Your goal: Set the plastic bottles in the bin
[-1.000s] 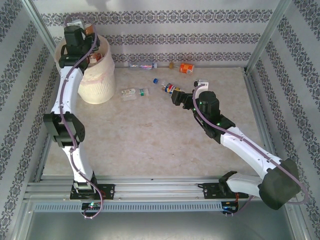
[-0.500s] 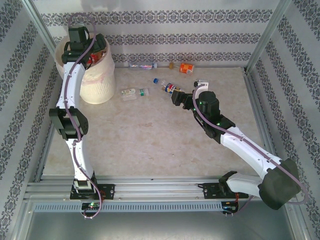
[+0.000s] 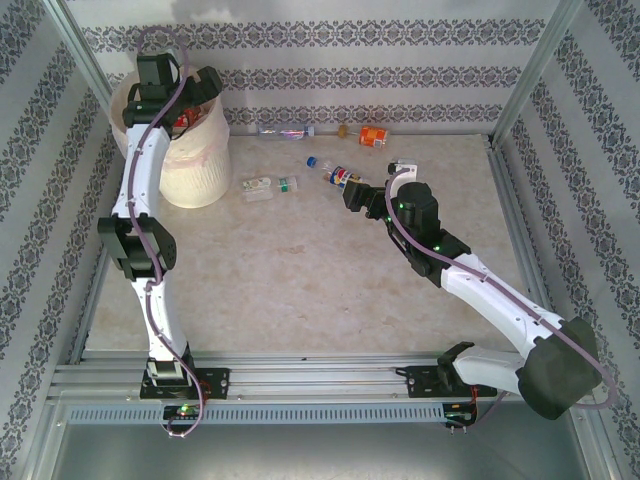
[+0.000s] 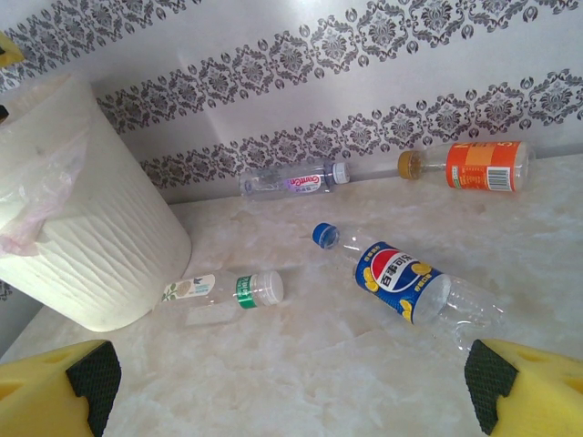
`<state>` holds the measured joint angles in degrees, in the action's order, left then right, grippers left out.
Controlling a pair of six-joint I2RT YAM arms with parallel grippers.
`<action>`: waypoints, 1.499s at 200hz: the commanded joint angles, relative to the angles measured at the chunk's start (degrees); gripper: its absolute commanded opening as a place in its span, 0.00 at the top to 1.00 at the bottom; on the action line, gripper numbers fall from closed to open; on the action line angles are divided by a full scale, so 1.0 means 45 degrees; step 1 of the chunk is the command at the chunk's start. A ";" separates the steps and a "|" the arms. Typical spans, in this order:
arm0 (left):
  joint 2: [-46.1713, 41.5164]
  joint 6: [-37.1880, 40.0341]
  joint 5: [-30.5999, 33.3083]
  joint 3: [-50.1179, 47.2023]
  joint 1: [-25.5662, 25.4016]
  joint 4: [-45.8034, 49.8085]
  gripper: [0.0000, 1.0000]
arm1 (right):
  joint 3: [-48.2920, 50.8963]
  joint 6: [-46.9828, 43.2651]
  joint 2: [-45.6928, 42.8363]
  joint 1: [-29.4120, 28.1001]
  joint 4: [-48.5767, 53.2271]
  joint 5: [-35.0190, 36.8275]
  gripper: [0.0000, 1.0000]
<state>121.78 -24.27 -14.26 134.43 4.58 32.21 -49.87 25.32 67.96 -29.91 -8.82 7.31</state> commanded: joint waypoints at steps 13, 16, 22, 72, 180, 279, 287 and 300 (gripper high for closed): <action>-0.1613 0.0246 -0.0579 -0.0900 -0.0313 -0.0530 0.00 | 0.0085 0.0063 -0.0333 -0.0169 -0.0012 0.0309 0.02; -0.1715 0.0309 -0.0563 -0.1035 -0.0331 -0.0603 0.00 | 0.0102 0.0070 -0.0337 -0.0169 -0.0015 0.0309 0.02; -0.1925 0.0423 -0.0559 -0.1323 -0.0405 -0.0793 0.00 | 0.0105 0.0070 -0.0338 -0.0169 -0.0023 0.0309 0.02; -0.3335 0.1507 -0.0877 -0.3581 -0.0835 -0.2359 0.00 | 0.0163 -0.0009 -0.0338 -0.0169 -0.0012 0.0416 0.02; -0.3262 1.0070 -0.2899 -0.4322 -0.3477 0.0284 0.00 | 0.0164 -0.0017 -0.0352 -0.0150 0.0045 0.0475 0.02; -0.0092 0.9993 -0.1353 -0.3830 -0.4024 0.1416 0.00 | 0.0428 -0.0162 -0.0742 -0.0113 0.0319 0.0885 0.02; 0.0242 0.9932 -0.0646 -0.3791 -0.4153 0.1357 0.00 | 0.0437 -0.0178 -0.0766 -0.0111 0.0346 0.0905 0.02; 0.0886 0.9729 0.0284 -0.3539 -0.4254 0.1397 0.00 | 0.0456 -0.0197 -0.0821 -0.0091 0.0365 0.0951 0.02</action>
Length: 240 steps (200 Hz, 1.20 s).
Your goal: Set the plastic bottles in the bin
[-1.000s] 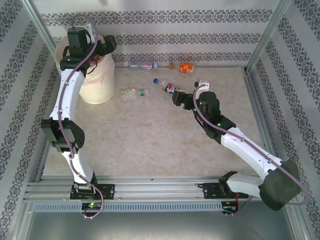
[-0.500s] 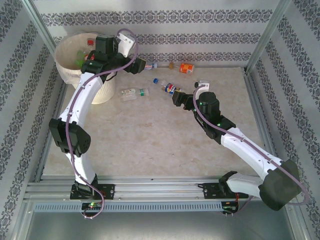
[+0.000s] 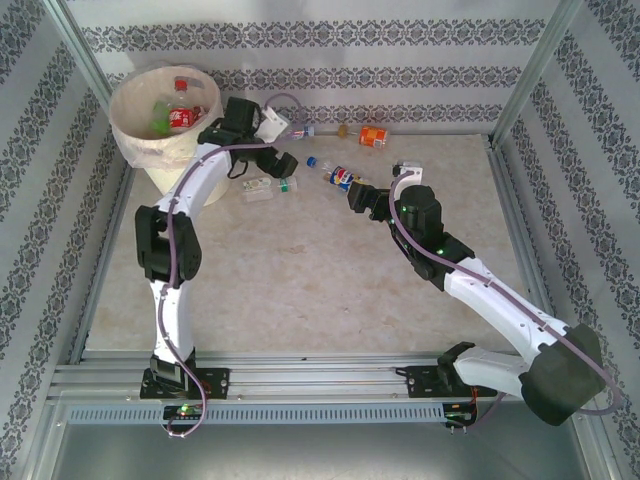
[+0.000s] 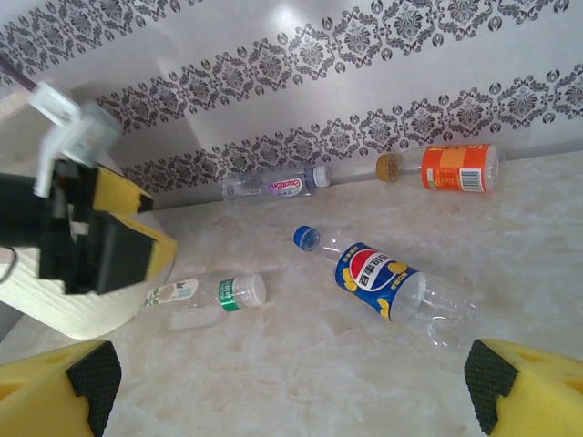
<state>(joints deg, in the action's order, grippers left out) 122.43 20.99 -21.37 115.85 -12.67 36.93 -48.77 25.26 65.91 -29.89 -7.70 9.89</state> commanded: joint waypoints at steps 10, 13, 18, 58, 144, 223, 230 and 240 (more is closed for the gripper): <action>0.1376 -0.0607 0.2489 0.1091 -0.0427 0.0589 0.00 | 0.0223 -0.0183 -0.0388 -0.0096 0.0178 0.0418 0.02; 0.1576 -0.0689 0.2691 0.1267 -0.0425 0.0686 0.00 | 0.0229 -0.0207 -0.0406 -0.0091 0.0197 0.0434 0.02; 0.1908 -0.0798 0.2978 0.1574 -0.0410 0.0866 0.00 | 0.0231 -0.0212 -0.0427 -0.0077 0.0208 0.0439 0.02; 0.3495 -0.1489 0.4215 0.3036 -0.0371 0.1416 0.00 | 0.0313 -0.0284 -0.0676 -0.0028 0.0355 0.0575 0.02; 0.3769 -0.3826 0.3881 0.2930 0.0044 0.2705 0.00 | 0.0446 -0.0204 -0.0779 0.0031 0.0405 0.0673 0.02; -0.0046 -0.7335 0.1374 -0.2175 0.0003 0.1250 0.00 | 0.0468 -0.0086 -0.0608 0.0060 0.0340 0.0576 0.02; -0.0471 -0.7686 0.1241 -0.2817 -0.0032 0.0816 0.00 | 0.0485 -0.0076 -0.0604 0.0075 0.0344 0.0578 0.02; -0.1001 -0.8042 0.0951 -0.3718 -0.0117 0.0256 0.00 | 0.0508 -0.0050 -0.0603 0.0080 0.0327 0.0594 0.02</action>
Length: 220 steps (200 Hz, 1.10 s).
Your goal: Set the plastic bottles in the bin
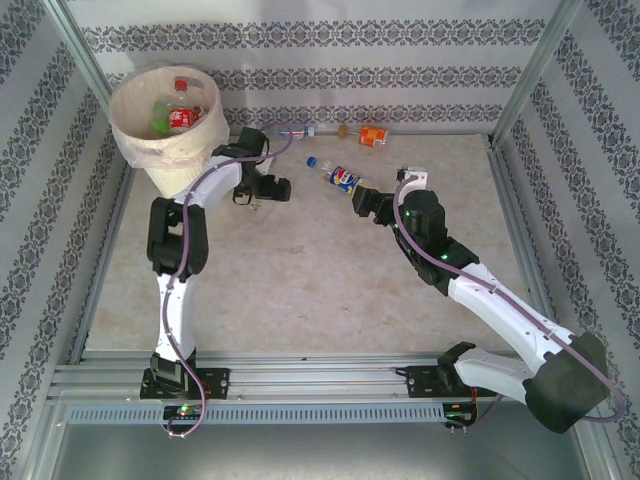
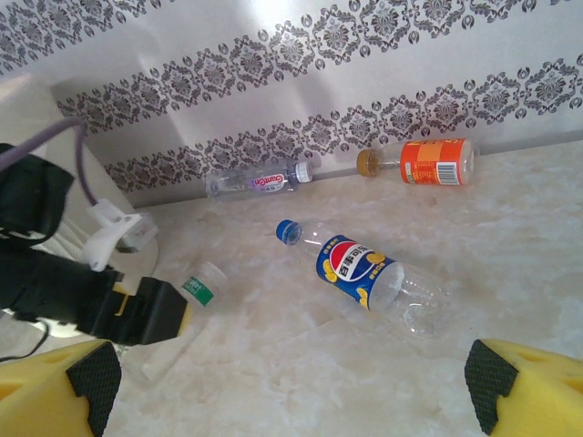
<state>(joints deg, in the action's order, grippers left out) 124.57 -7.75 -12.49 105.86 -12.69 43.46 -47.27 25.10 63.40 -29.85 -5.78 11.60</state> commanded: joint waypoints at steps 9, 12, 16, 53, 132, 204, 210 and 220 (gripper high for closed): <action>-0.1843 -0.1922 -0.0944 -0.2193 -0.0267 -0.1511 0.00 | 0.0209 0.0032 -0.0011 0.0072 -0.0139 0.0218 0.02; -0.1933 -0.1978 -0.0846 -0.2372 -0.0323 -0.1560 0.00 | 0.0210 0.0037 -0.0007 0.0070 -0.0151 0.0231 0.02; -0.2032 -0.2006 -0.0659 -0.2562 -0.0388 -0.1539 0.00 | 0.0234 0.0061 0.0009 0.0070 -0.0165 0.0218 0.02; -0.2116 -0.2010 0.1602 -0.3139 -0.0730 -0.1560 0.00 | 0.0086 0.0085 0.0274 0.0090 -0.0220 0.0043 0.02; 0.0190 -0.0435 0.2735 -0.1201 -0.0699 -0.1733 0.00 | 0.0170 0.0104 0.0038 0.0092 -0.0088 0.0254 0.02; 0.0804 -0.0197 0.3191 -0.0869 -0.0715 -0.1869 0.29 | 0.0045 0.0047 0.0199 0.0110 -0.0019 0.0160 0.02; 0.0769 -0.0174 0.3176 -0.0884 -0.0725 -0.1830 0.31 | 0.0018 0.0026 0.0223 0.0128 -0.0020 0.0129 0.02; 0.0651 -0.0156 0.3152 -0.1007 -0.0717 -0.1904 0.33 | -0.0004 -0.0033 0.0266 0.0128 -0.0036 0.0034 0.02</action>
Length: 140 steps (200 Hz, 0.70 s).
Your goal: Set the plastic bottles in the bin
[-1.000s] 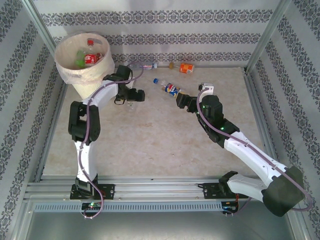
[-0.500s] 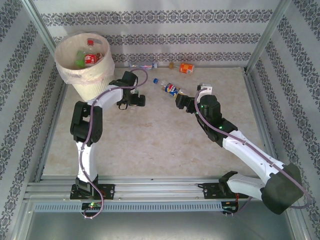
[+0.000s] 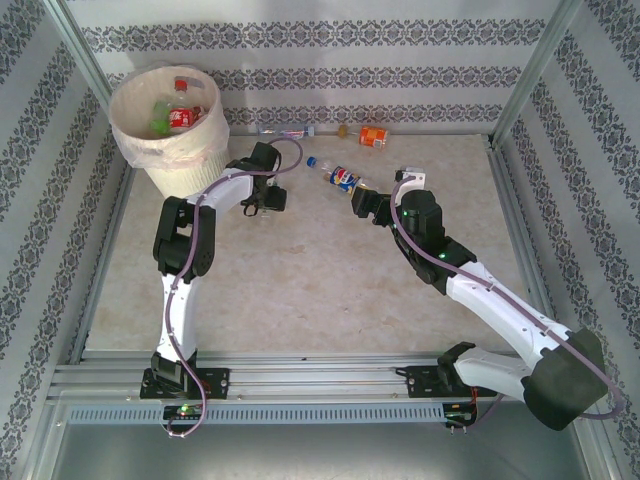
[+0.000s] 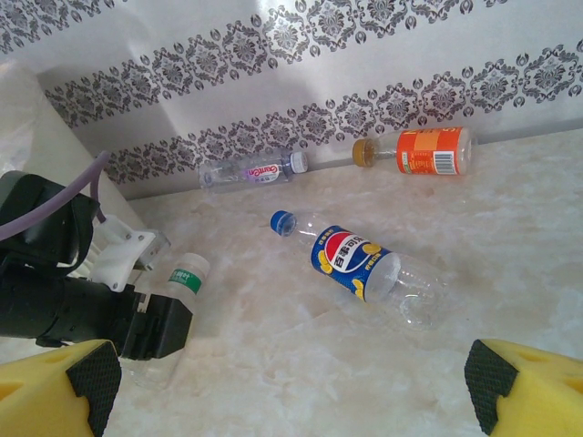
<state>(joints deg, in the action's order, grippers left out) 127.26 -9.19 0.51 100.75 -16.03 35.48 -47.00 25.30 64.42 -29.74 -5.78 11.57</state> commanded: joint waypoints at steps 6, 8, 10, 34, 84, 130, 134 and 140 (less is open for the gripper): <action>-0.0030 0.0167 0.0276 0.0032 0.0033 -0.0213 0.34 | -0.0080 -0.0094 0.0073 0.0097 -0.0052 -0.0038 0.02; -0.0061 0.0167 0.0286 -0.0006 0.0029 -0.0235 0.34 | -0.0082 -0.0104 0.0087 0.0102 -0.0060 -0.0059 0.02; -0.0083 0.0177 0.0294 -0.0035 0.0038 -0.0255 0.34 | -0.0092 -0.0117 0.0095 0.0104 -0.0062 -0.0083 0.02; -0.0337 0.0114 0.0354 -0.0184 0.0042 -0.0303 0.39 | -0.0188 -0.0456 0.0243 0.0066 -0.0234 -0.0739 0.02; -0.1245 -0.0446 -0.0147 -0.0397 0.0028 -0.0427 0.46 | -0.0529 -0.1163 0.0640 -0.0256 -0.0336 -0.1455 0.02; -0.2681 -0.0786 -0.1366 -0.0745 0.0037 -0.0774 0.47 | -0.0721 -0.1373 0.0949 -0.0365 -0.0464 -0.1719 0.02; -0.2777 -0.0808 -0.1488 -0.0759 0.0040 -0.0793 0.47 | -0.0741 -0.1393 0.0971 -0.0383 -0.0473 -0.1757 0.02; -0.2974 -0.0871 -0.1635 -0.0785 0.0047 -0.0844 0.47 | -0.0775 -0.1403 0.1023 -0.0399 -0.0495 -0.1804 0.02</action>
<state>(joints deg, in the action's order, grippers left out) 119.52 -11.00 -2.96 97.67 -16.03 34.17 -48.23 20.56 68.27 -30.65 -6.24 5.02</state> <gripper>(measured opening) 0.545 0.980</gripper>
